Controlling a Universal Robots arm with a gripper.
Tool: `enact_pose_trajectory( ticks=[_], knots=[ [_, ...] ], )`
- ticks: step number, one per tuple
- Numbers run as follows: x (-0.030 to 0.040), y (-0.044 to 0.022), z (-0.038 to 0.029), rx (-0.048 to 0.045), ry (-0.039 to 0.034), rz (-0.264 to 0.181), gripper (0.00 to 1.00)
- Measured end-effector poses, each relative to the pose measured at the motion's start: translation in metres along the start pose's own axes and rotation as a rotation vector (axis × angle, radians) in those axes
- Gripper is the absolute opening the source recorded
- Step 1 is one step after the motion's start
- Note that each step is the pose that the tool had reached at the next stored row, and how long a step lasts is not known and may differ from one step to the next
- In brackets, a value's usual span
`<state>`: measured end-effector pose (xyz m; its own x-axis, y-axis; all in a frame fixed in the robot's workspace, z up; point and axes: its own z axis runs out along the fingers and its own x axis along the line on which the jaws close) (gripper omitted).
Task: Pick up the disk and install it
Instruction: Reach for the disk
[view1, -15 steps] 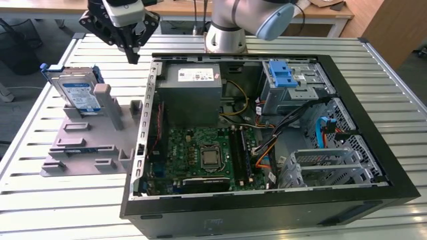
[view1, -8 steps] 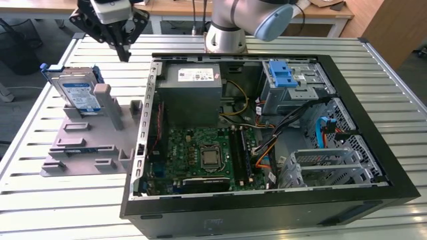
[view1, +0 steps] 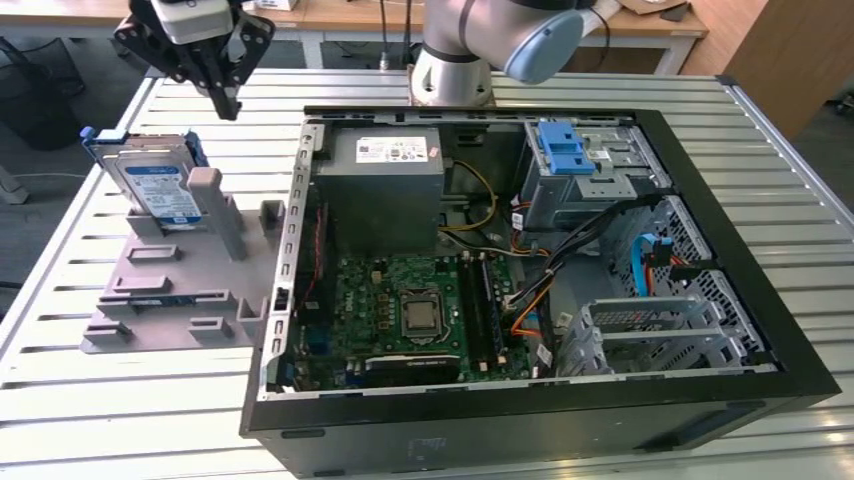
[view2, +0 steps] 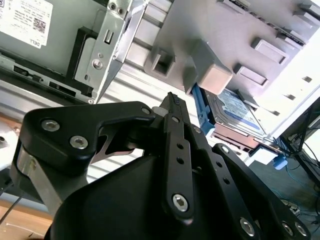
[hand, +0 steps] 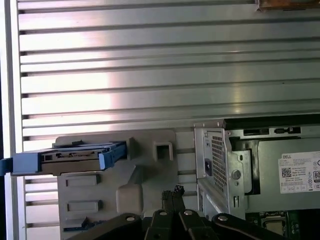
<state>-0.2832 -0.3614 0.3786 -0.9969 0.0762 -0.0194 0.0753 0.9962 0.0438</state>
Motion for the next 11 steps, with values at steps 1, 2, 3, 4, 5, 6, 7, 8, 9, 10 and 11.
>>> enact_pose_trajectory(
  ticks=[1, 2, 3, 4, 5, 6, 7, 8, 9, 10, 11],
  knots=[
    [0.0026, 0.0009, 0.0001, 0.0000, 0.0001, 0.000, 0.11],
    [0.0052, 0.0017, 0.0003, 0.0000, 0.0001, 0.000, 0.11],
    [0.0080, 0.0026, 0.0005, 0.0000, 0.0001, 0.000, 0.11],
    [0.0105, 0.0033, 0.0007, 0.0000, 0.0002, 0.000, 0.11],
    [0.0129, 0.0040, 0.0009, 0.0000, 0.0003, 0.000, 0.11],
    [0.0153, 0.0047, 0.0010, 0.0000, 0.0004, 0.000, 0.11],
    [0.0176, 0.0056, 0.0012, 0.0001, 0.0004, 0.000, 0.11],
    [0.0200, 0.0064, 0.0014, 0.0000, 0.0005, 0.000, 0.11],
    [0.0224, 0.0071, 0.0016, 0.0000, 0.0006, 0.000, 0.11],
    [0.0248, 0.0079, 0.0018, 0.0000, 0.0006, 0.000, 0.11],
    [0.0272, 0.0087, 0.0020, 0.0000, 0.0007, 0.000, 0.11]
  ],
)
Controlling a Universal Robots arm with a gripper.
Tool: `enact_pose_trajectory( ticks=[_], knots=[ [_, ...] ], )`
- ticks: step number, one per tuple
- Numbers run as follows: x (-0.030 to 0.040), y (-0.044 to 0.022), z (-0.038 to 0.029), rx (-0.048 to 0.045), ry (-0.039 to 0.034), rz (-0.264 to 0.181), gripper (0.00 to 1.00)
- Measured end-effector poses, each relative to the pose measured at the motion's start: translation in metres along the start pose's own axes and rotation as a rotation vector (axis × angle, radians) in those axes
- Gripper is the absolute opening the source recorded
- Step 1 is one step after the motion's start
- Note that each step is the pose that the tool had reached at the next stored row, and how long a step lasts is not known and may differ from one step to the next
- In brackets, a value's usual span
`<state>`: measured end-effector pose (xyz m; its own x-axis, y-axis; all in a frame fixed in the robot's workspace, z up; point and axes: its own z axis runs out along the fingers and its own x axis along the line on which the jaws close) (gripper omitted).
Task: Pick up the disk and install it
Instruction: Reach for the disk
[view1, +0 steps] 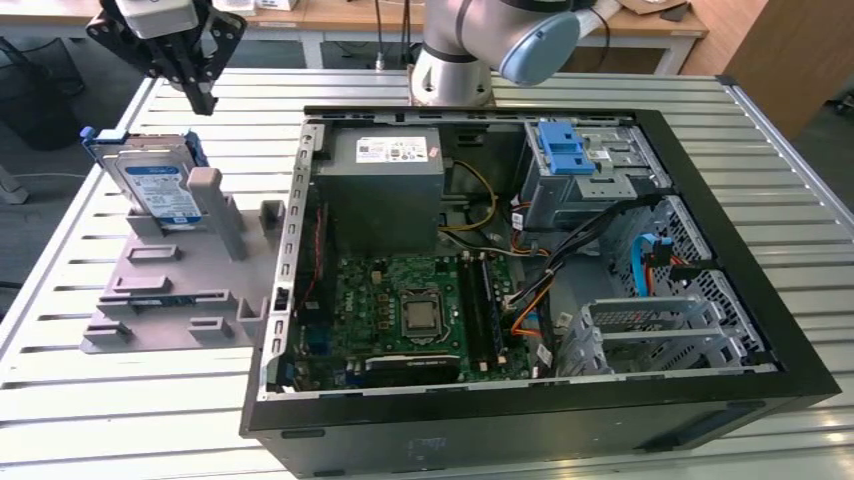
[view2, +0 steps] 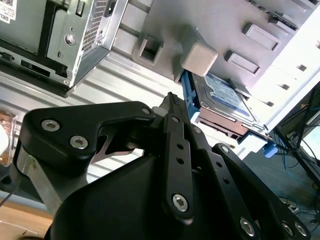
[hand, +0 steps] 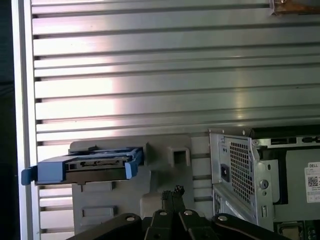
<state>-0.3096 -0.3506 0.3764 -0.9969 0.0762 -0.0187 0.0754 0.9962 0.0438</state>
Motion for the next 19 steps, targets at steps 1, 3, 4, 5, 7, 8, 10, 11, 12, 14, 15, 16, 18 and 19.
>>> enact_pose_trajectory(
  ticks=[1, 3, 4, 5, 7, 8, 10, 11, 12, 14, 15, 16, 18, 19],
  knots=[
    [0.0023, 0.0009, 0.0002, 0.0000, 0.0001, 0.000, 0.11],
    [0.0070, 0.0026, 0.0005, 0.0001, 0.0004, 0.000, 0.11],
    [0.0094, 0.0034, 0.0008, 0.0000, 0.0003, 0.000, 0.11],
    [0.0117, 0.0042, 0.0009, 0.0000, 0.0004, 0.000, 0.11],
    [0.0165, 0.0057, 0.0014, 0.0001, 0.0005, 0.000, 0.11],
    [0.0188, 0.0064, 0.0016, 0.0001, 0.0006, 0.000, 0.11],
    [0.0235, 0.0077, 0.0020, 0.0001, 0.0007, 0.000, 0.11],
    [0.0258, 0.0084, 0.0022, 0.0001, 0.0008, 0.000, 0.11],
    [0.0280, 0.0090, 0.0023, 0.0001, 0.0009, 0.000, 0.11],
    [0.0323, 0.0102, 0.0028, 0.0001, 0.0011, 0.000, 0.11],
    [0.0342, 0.0107, 0.0029, 0.0001, 0.0013, 0.000, 0.11],
    [0.0361, 0.0113, 0.0031, 0.0002, 0.0015, 0.000, 0.11],
    [0.0396, 0.0122, 0.0035, 0.0002, 0.0017, 0.000, 0.11],
    [0.0417, 0.0128, 0.0037, 0.0002, 0.0018, 0.000, 0.11]
  ],
)
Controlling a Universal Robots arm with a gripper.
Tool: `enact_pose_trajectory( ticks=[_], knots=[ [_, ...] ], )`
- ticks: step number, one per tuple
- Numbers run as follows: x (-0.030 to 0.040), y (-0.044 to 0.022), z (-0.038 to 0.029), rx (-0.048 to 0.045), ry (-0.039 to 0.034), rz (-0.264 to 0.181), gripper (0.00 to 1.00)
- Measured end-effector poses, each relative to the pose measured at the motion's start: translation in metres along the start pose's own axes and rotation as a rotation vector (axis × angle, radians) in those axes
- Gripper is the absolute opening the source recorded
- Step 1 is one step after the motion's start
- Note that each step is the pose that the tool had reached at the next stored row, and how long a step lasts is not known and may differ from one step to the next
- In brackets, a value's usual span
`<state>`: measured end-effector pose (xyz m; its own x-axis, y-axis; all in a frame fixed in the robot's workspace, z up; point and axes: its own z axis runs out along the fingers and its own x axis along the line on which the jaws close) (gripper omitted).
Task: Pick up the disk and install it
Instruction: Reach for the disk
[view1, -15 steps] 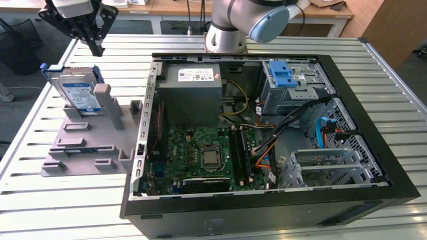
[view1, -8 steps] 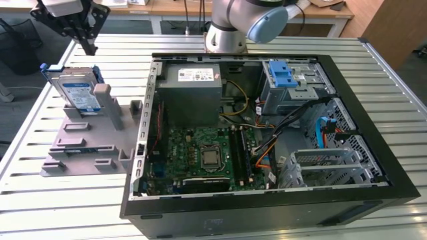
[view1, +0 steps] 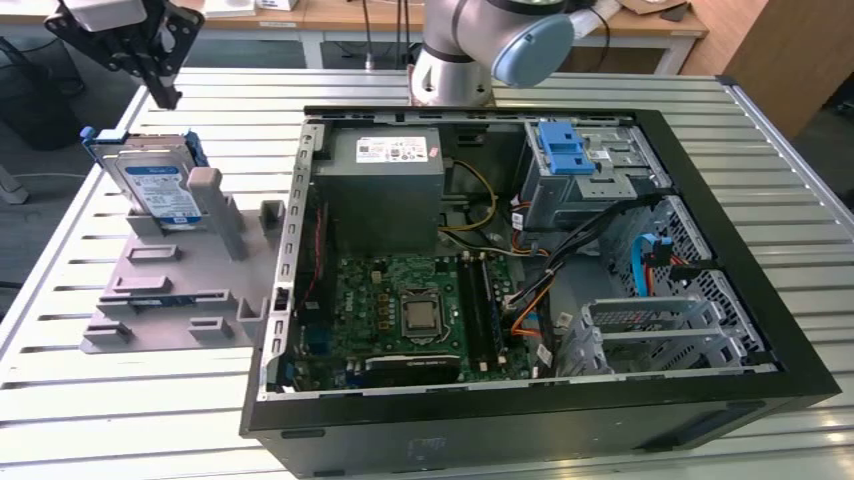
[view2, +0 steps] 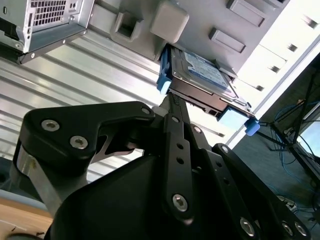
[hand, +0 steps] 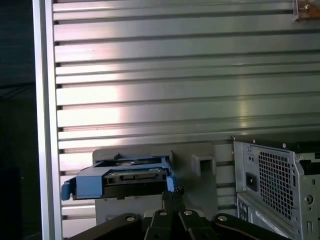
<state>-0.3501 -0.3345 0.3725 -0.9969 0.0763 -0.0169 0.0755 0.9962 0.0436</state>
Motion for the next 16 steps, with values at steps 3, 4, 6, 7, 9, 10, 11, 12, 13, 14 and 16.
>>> enact_pose_trajectory(
  ticks=[3, 4, 6, 7, 9, 10, 11, 12, 13, 14, 16],
  knots=[
    [0.0056, 0.0018, 0.0006, 0.0000, 0.0003, 0.000, 0.11],
    [0.0075, 0.0024, 0.0008, 0.0000, 0.0005, 0.000, 0.11],
    [0.0110, 0.0034, 0.0012, 0.0000, 0.0008, 0.000, 0.11],
    [0.0121, 0.0038, 0.0013, 0.0000, 0.0009, 0.000, 0.11],
    [0.0123, 0.0039, 0.0014, 0.0000, 0.0009, 0.000, 0.11],
    [0.0123, 0.0038, 0.0014, 0.0000, 0.0009, 0.000, 0.11],
    [0.0123, 0.0039, 0.0013, 0.0001, 0.0010, 0.000, 0.11],
    [0.0125, 0.0042, 0.0014, 0.0005, 0.0010, 0.000, 0.11],
    [0.0134, 0.0053, 0.0015, 0.0013, 0.0010, 0.000, 0.11],
    [0.0156, 0.0077, 0.0017, 0.0023, 0.0009, 0.000, 0.11],
    [0.0209, 0.0105, 0.0021, 0.0026, 0.0009, 0.000, 0.11]
  ],
)
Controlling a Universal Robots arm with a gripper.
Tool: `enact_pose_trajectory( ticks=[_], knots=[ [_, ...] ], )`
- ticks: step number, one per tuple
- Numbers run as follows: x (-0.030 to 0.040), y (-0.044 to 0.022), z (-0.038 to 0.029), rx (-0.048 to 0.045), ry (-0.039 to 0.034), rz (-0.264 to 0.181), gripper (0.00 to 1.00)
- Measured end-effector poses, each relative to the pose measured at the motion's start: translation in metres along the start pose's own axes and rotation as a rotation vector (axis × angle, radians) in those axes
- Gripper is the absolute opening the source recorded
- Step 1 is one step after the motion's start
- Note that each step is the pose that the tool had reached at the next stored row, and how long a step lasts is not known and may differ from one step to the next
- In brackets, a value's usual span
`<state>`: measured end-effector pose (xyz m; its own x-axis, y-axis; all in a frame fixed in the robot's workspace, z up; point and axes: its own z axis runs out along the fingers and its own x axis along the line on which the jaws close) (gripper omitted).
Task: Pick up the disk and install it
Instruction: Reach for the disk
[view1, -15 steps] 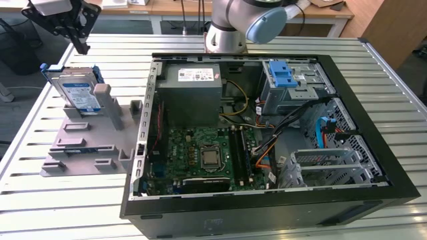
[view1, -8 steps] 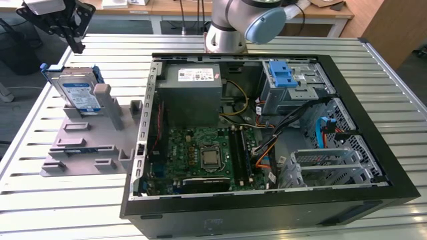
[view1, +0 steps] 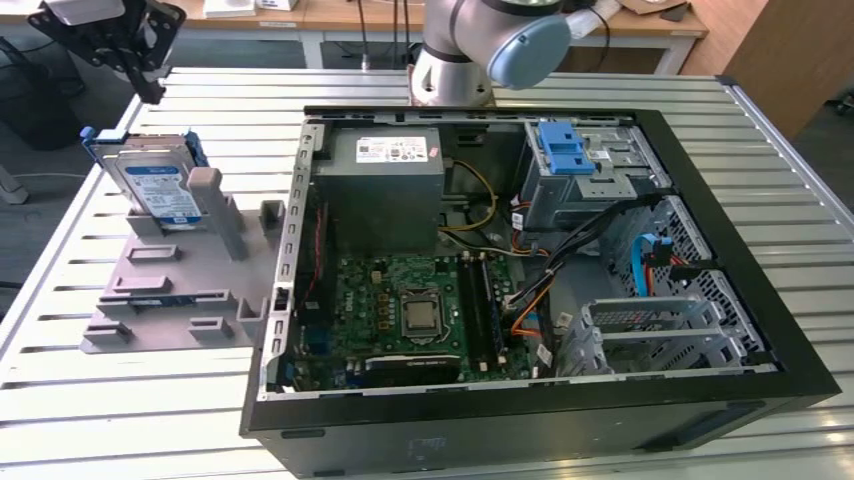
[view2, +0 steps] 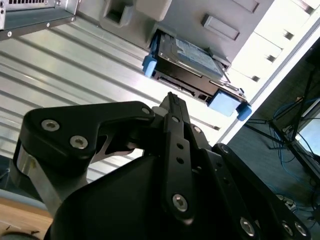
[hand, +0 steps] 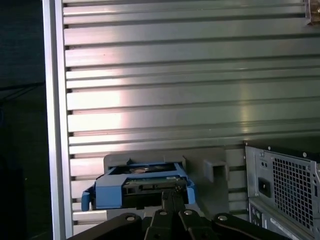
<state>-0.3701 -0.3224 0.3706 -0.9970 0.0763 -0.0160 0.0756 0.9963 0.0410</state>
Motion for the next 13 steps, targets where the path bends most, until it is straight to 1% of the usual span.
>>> enact_pose_trajectory(
  ticks=[2, 3, 4, 7, 9, 12, 13],
  knots=[
    [0.0048, 0.0011, 0.0003, 0.0002, 0.0028, 0.000, 0.11],
    [0.0064, 0.0010, 0.0007, 0.0004, 0.0062, 0.000, 0.11],
    [0.0072, 0.0007, 0.0013, 0.0006, 0.0100, 0.001, 0.11],
    [0.0091, -0.0012, 0.0028, 0.0023, 0.0144, 0.001, 0.11],
    [0.0114, -0.0021, 0.0043, 0.0044, 0.0156, 0.001, 0.11],
    [0.0186, -0.0028, 0.0067, 0.0091, 0.0152, 0.001, 0.11],
    [0.0199, -0.0029, 0.0068, 0.0093, 0.0151, 0.001, 0.11]
  ],
)
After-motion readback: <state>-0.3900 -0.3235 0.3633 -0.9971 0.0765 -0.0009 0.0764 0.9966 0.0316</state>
